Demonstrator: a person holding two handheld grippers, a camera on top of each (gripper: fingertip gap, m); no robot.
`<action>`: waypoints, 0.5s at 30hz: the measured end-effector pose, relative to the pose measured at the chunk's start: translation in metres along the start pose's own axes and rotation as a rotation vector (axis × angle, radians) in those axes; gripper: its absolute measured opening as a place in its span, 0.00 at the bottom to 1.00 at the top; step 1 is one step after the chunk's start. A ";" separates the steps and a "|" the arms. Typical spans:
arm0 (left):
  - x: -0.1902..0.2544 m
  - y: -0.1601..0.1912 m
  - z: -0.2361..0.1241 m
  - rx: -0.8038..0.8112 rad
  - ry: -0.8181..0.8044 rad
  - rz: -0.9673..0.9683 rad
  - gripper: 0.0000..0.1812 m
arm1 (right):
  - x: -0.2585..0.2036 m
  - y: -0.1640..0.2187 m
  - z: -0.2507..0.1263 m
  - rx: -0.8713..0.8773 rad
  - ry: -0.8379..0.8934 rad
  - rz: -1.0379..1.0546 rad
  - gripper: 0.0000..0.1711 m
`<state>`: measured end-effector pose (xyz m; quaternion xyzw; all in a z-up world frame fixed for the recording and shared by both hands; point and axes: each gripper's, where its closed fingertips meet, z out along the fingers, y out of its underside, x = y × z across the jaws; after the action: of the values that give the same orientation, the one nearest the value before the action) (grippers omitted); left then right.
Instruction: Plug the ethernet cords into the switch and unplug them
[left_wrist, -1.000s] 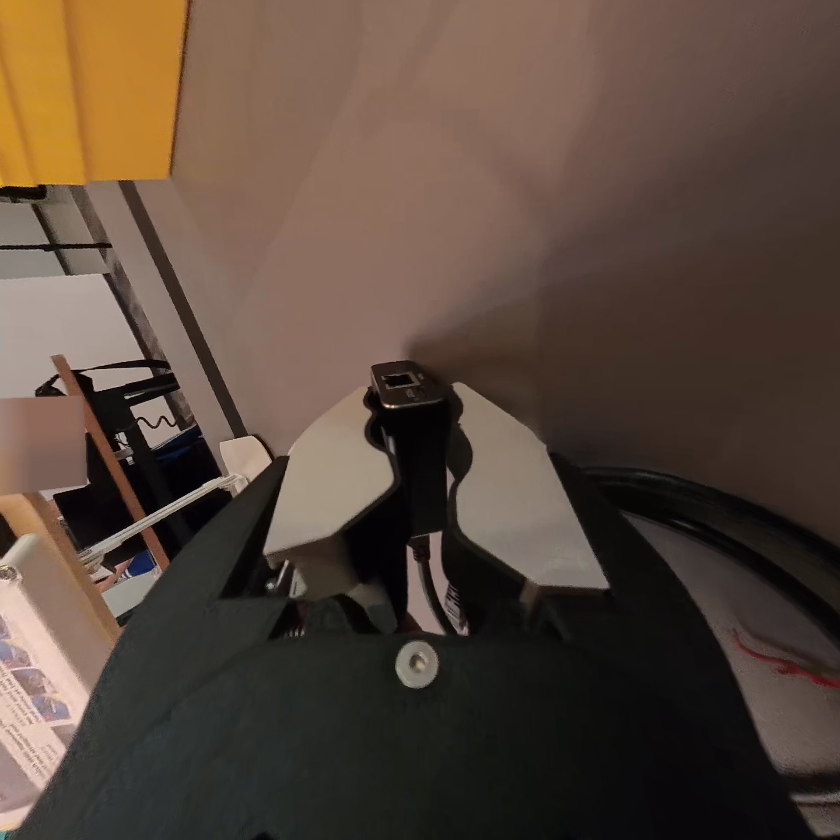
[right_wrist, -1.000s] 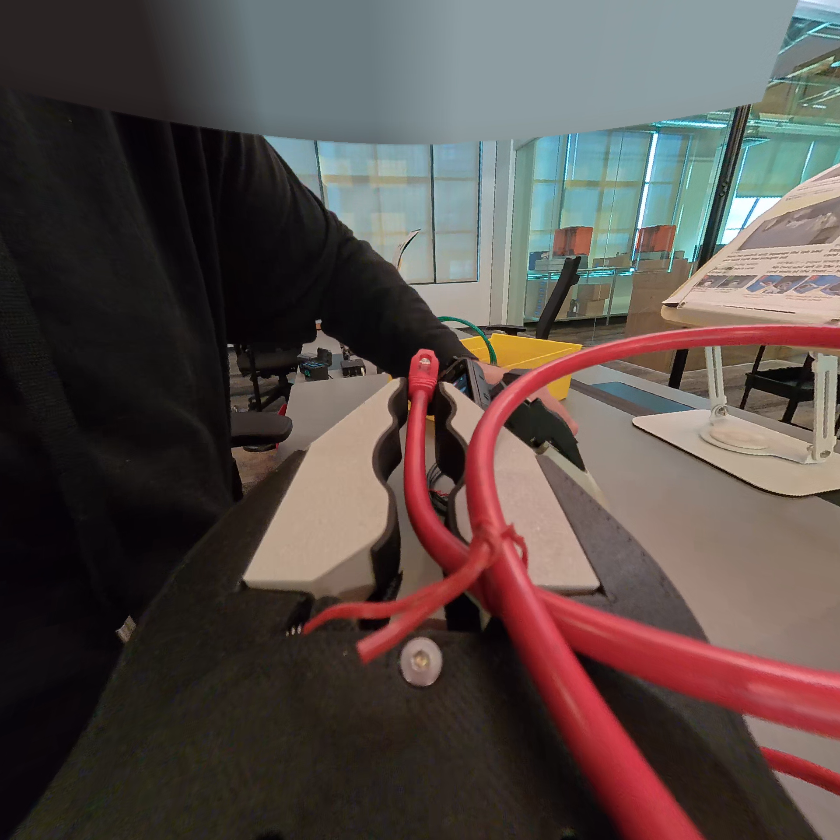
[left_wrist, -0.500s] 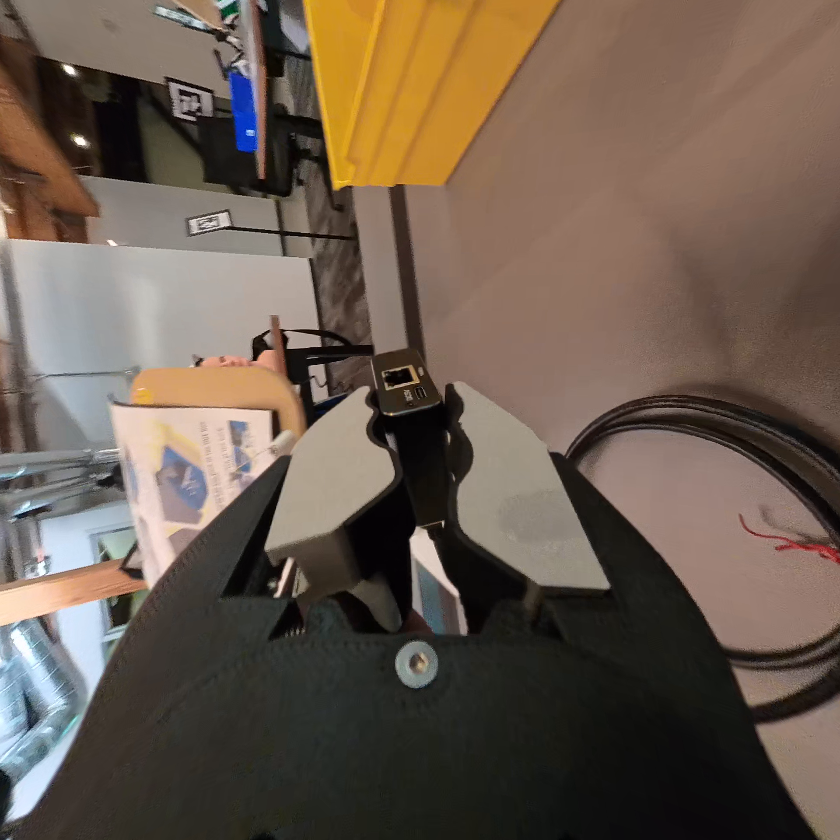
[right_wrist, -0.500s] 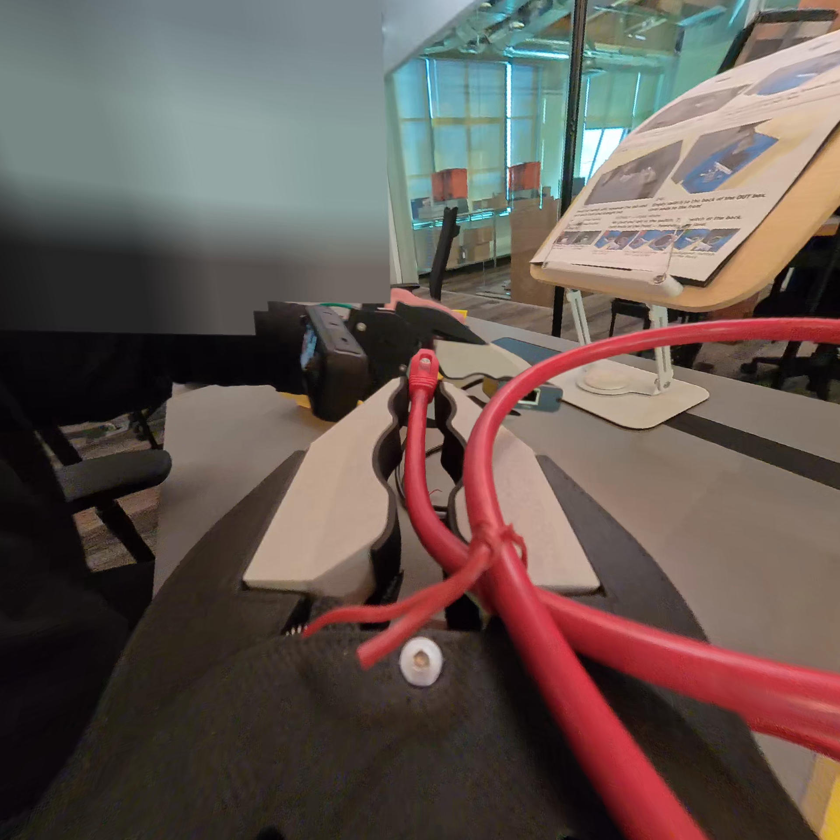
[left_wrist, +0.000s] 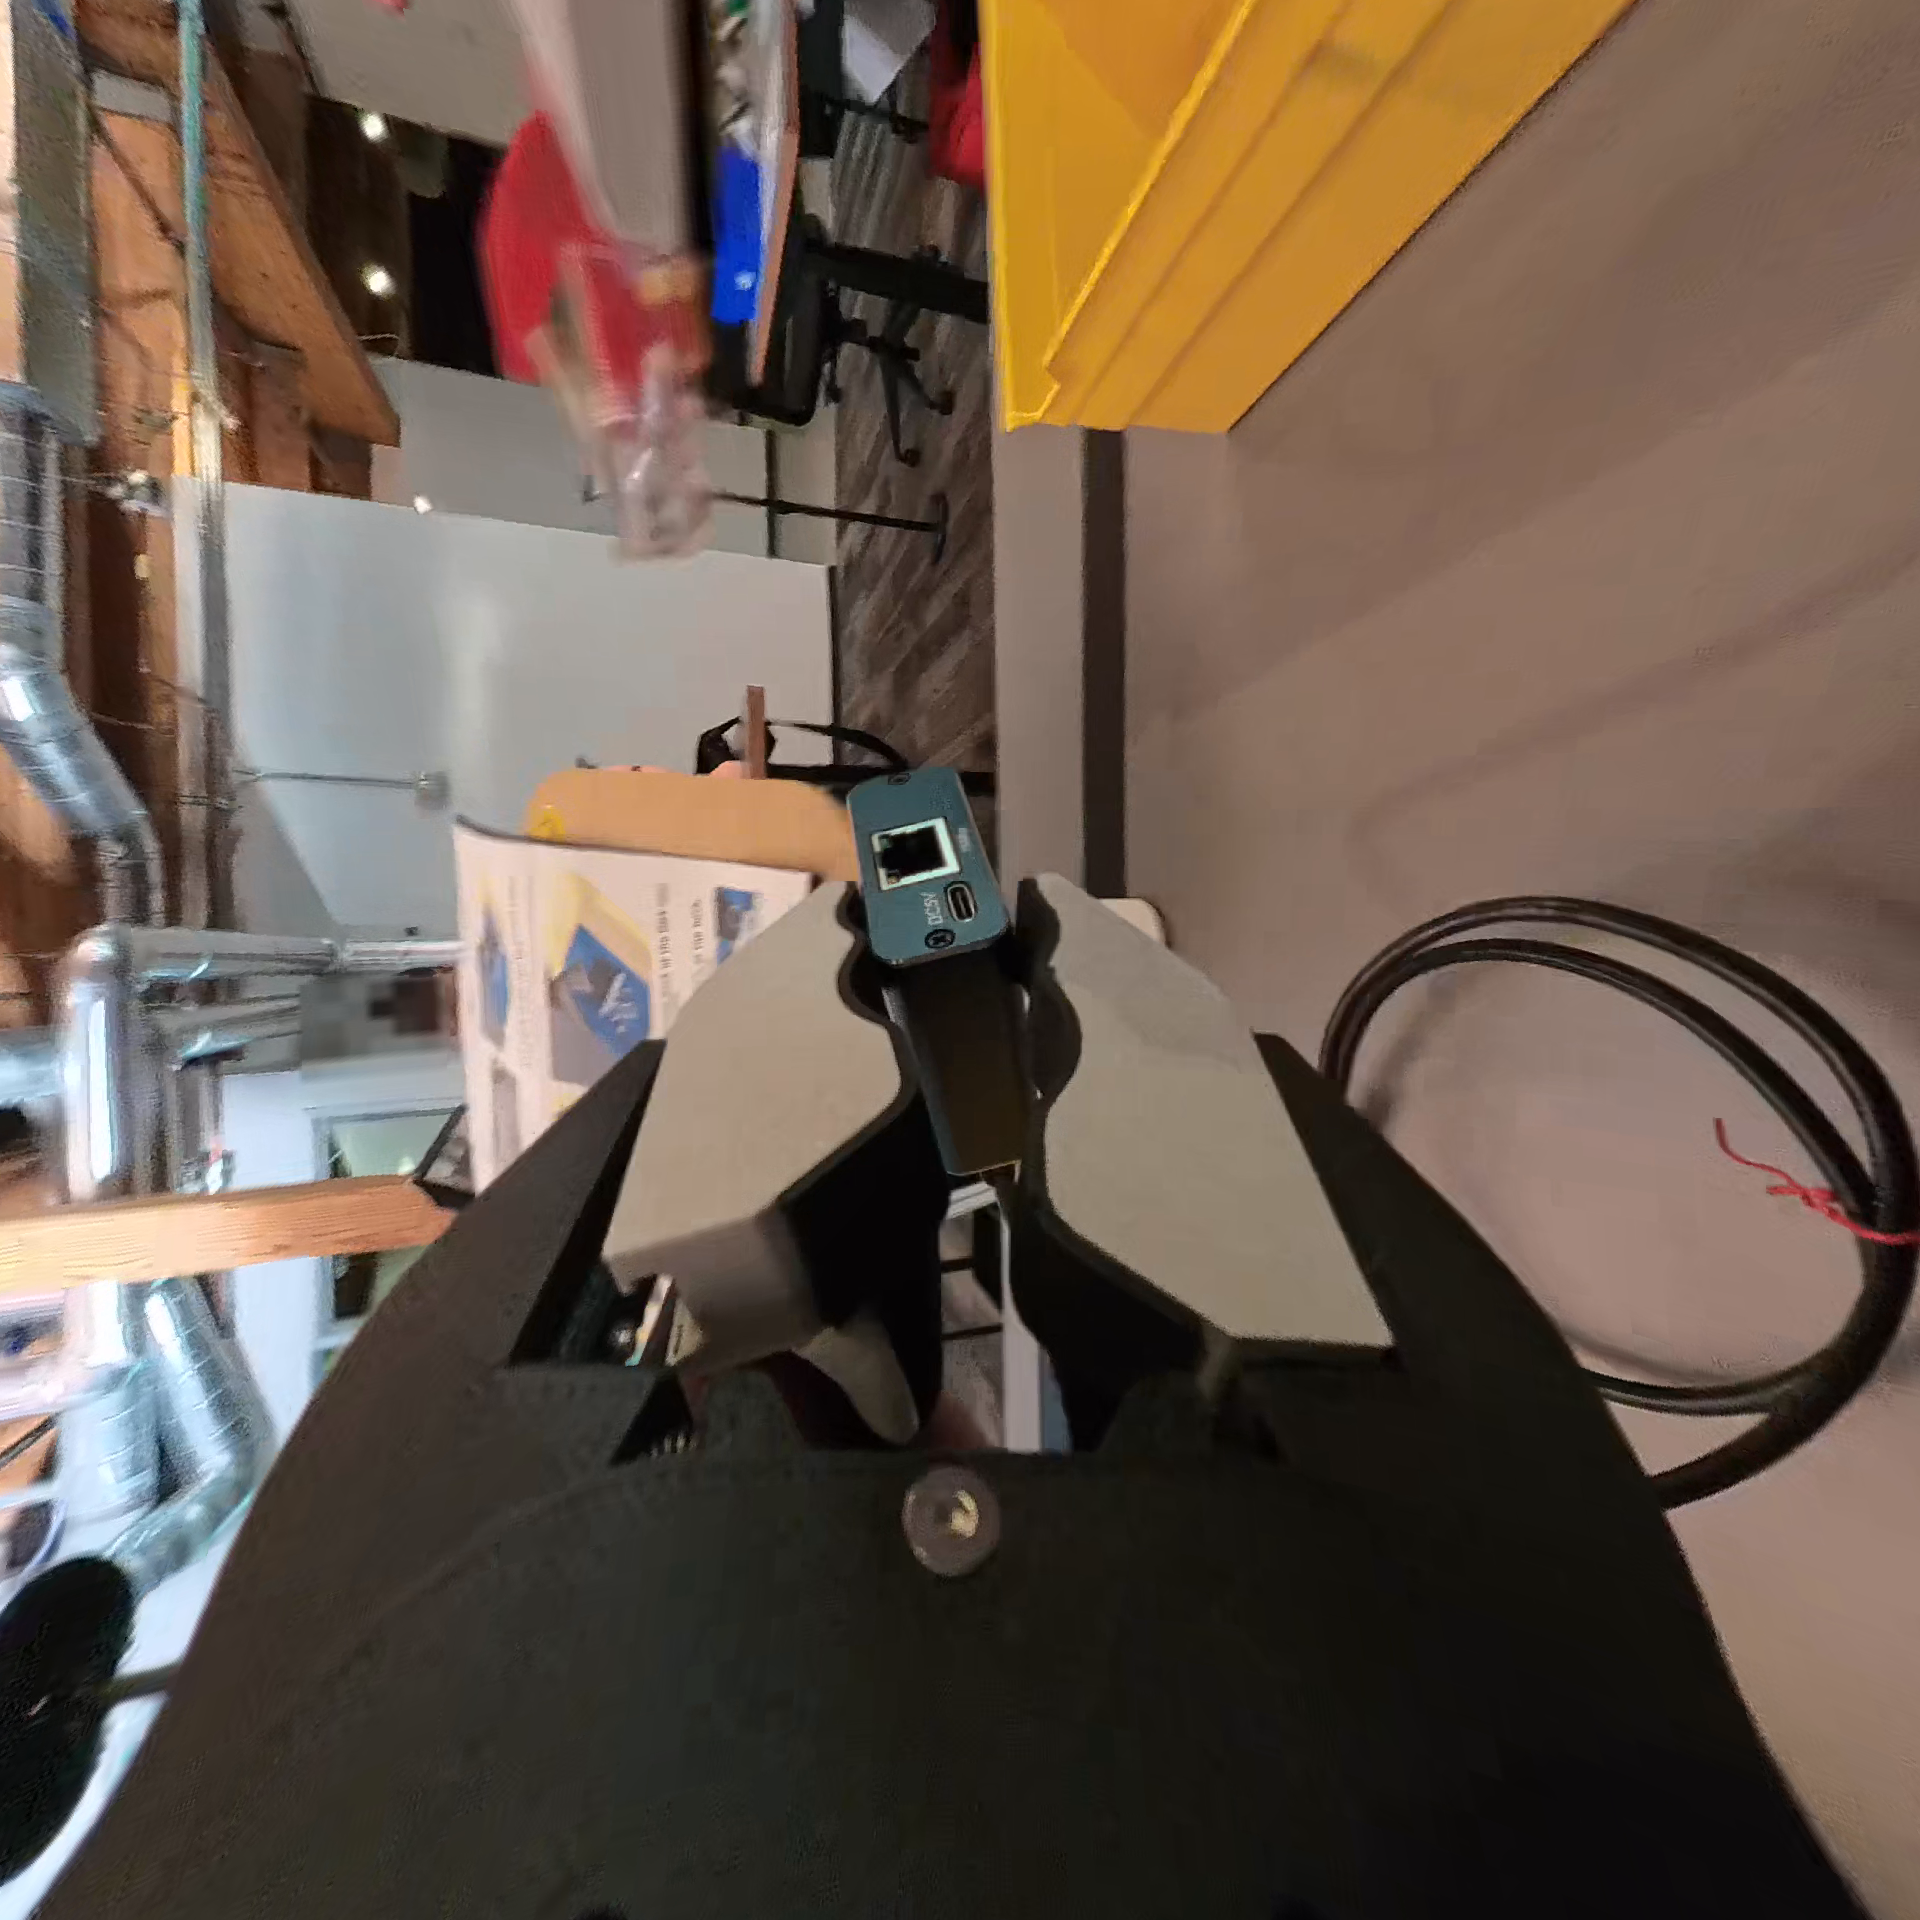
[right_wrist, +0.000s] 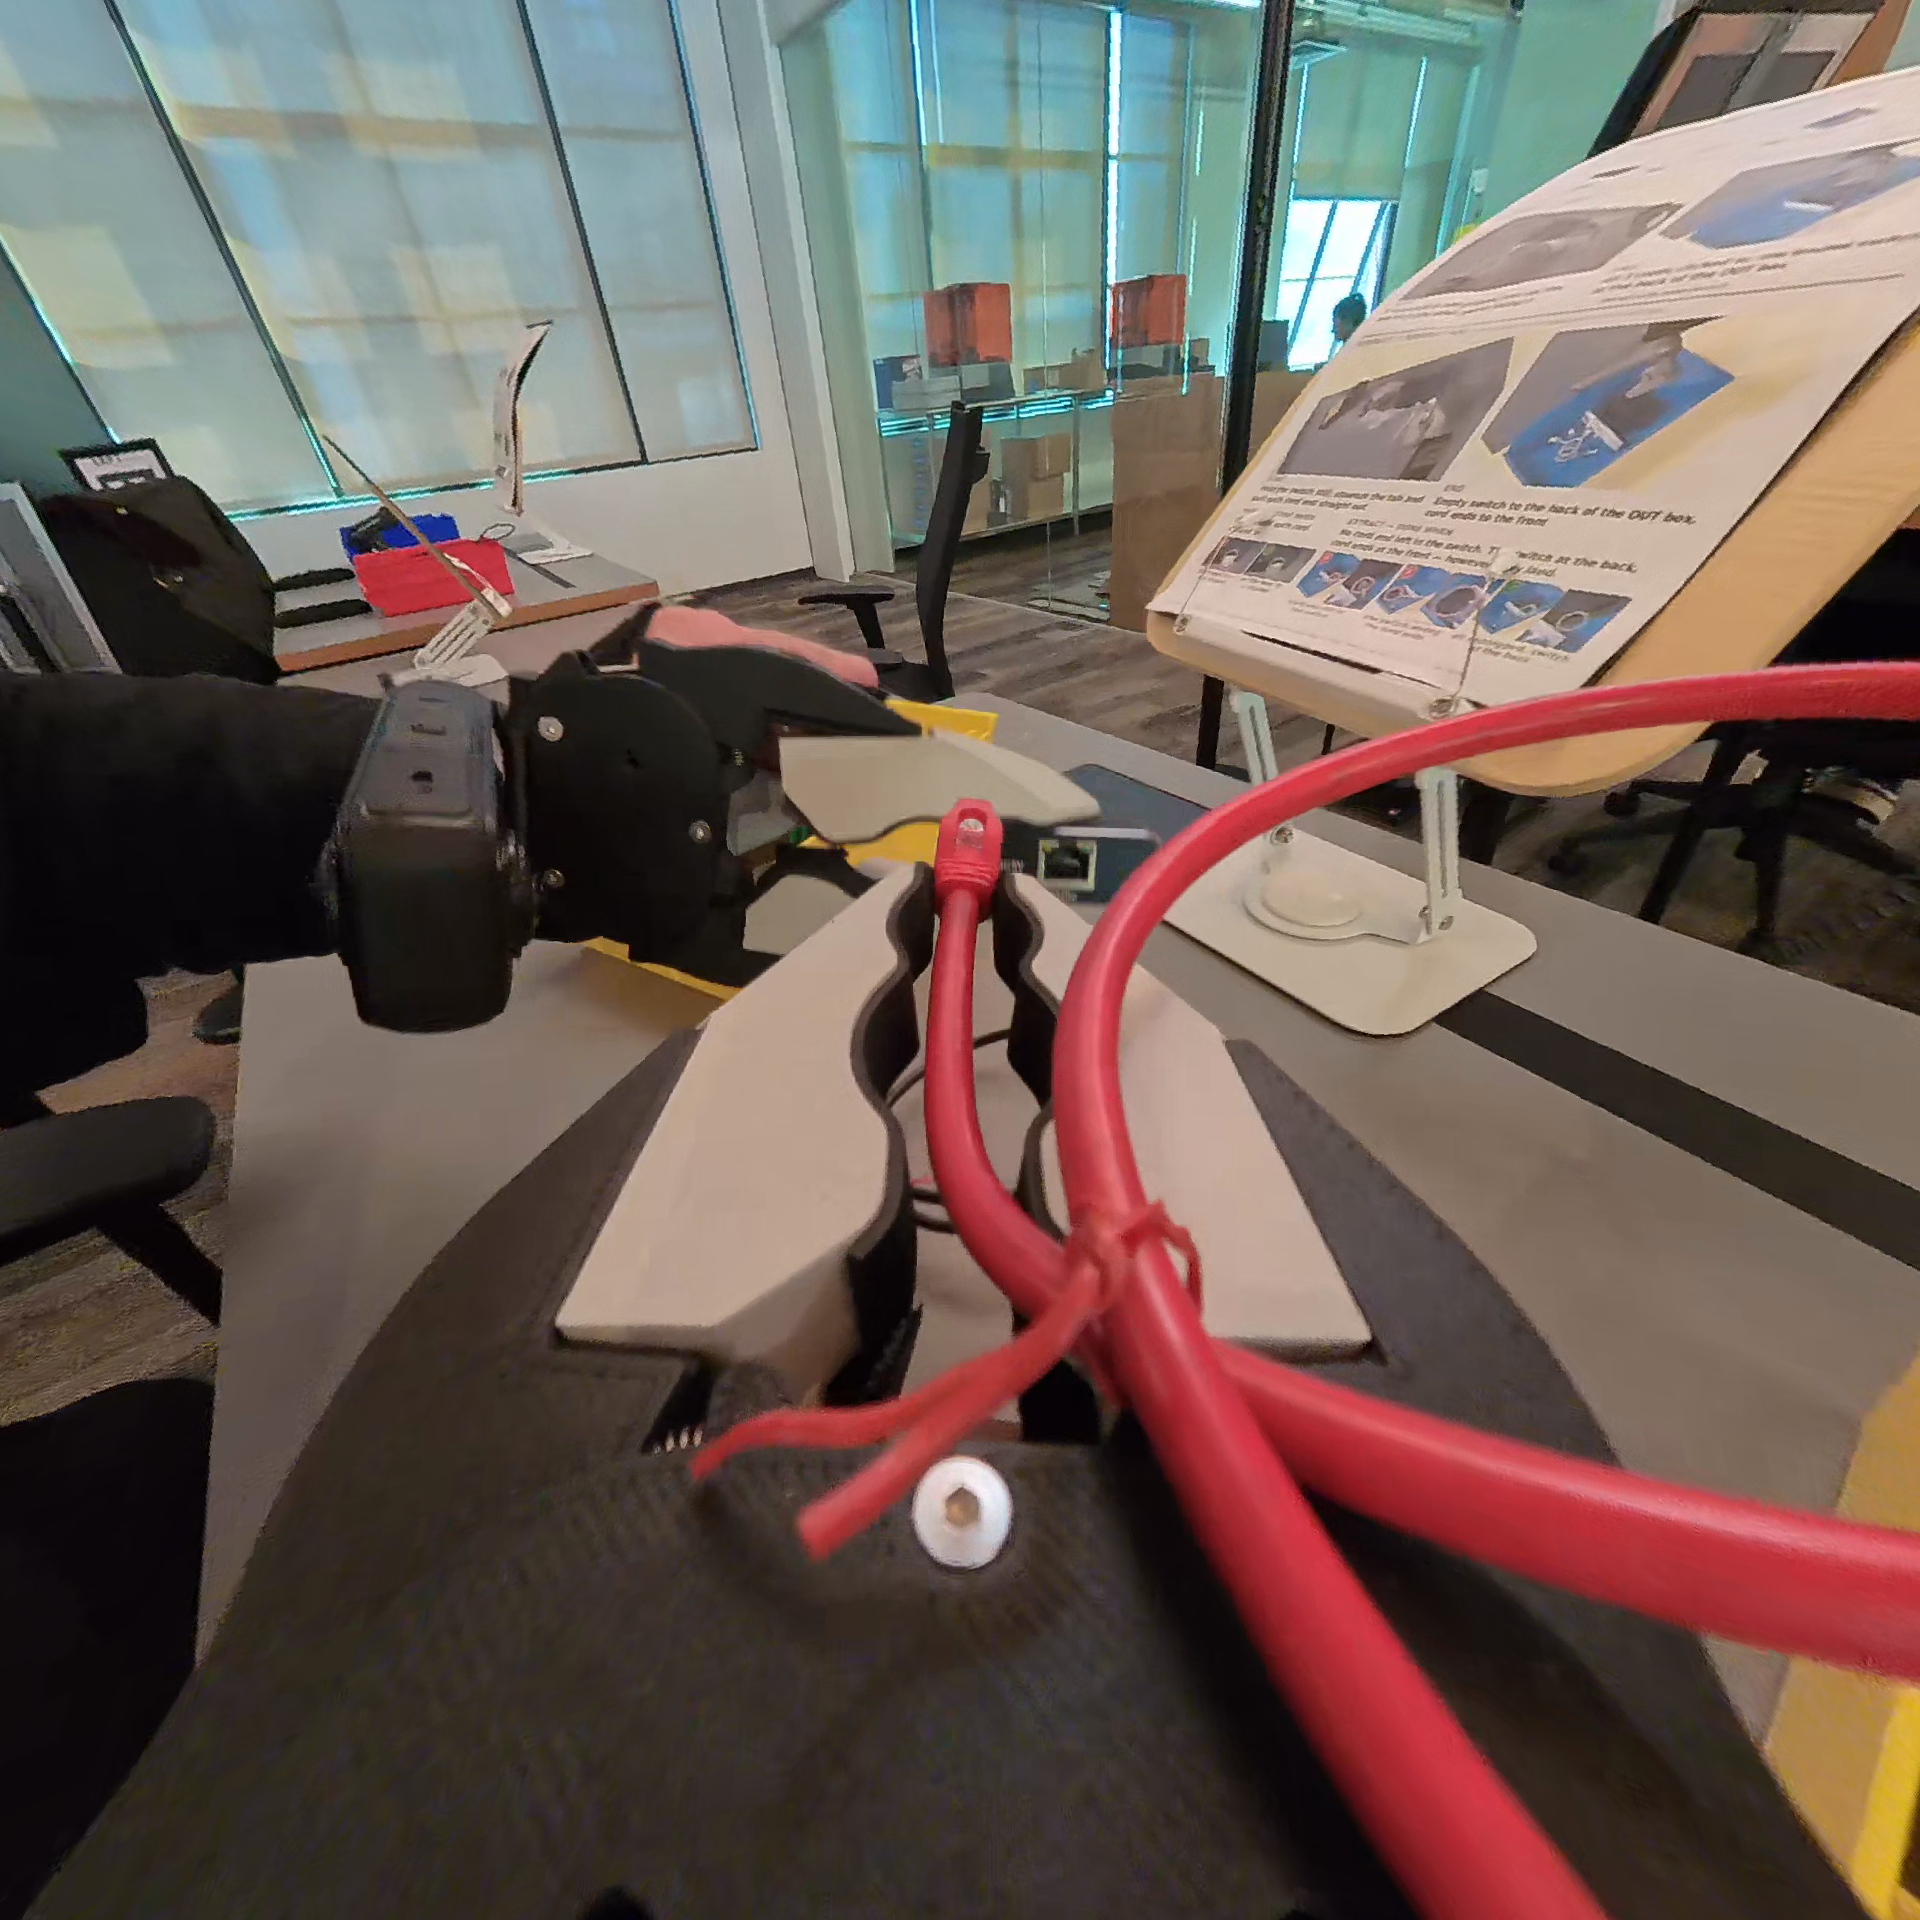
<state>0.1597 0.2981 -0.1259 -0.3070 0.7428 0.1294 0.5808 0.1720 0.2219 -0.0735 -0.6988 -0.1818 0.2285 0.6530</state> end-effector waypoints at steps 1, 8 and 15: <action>0.012 -0.002 0.000 0.012 0.032 0.000 0.11 | -0.003 0.002 0.000 -0.003 -0.006 0.001 0.05; 0.126 -0.016 -0.002 0.083 0.405 0.043 0.11 | -0.007 0.033 -0.015 -0.027 -0.010 0.065 0.06; 0.178 -0.022 0.004 0.168 0.625 0.084 0.13 | -0.004 0.054 -0.021 -0.034 -0.020 0.100 0.06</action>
<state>0.1514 0.2287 -0.2915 -0.2518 0.9054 -0.0089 0.3418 0.1774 0.1978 -0.1264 -0.7156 -0.1571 0.2647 0.6270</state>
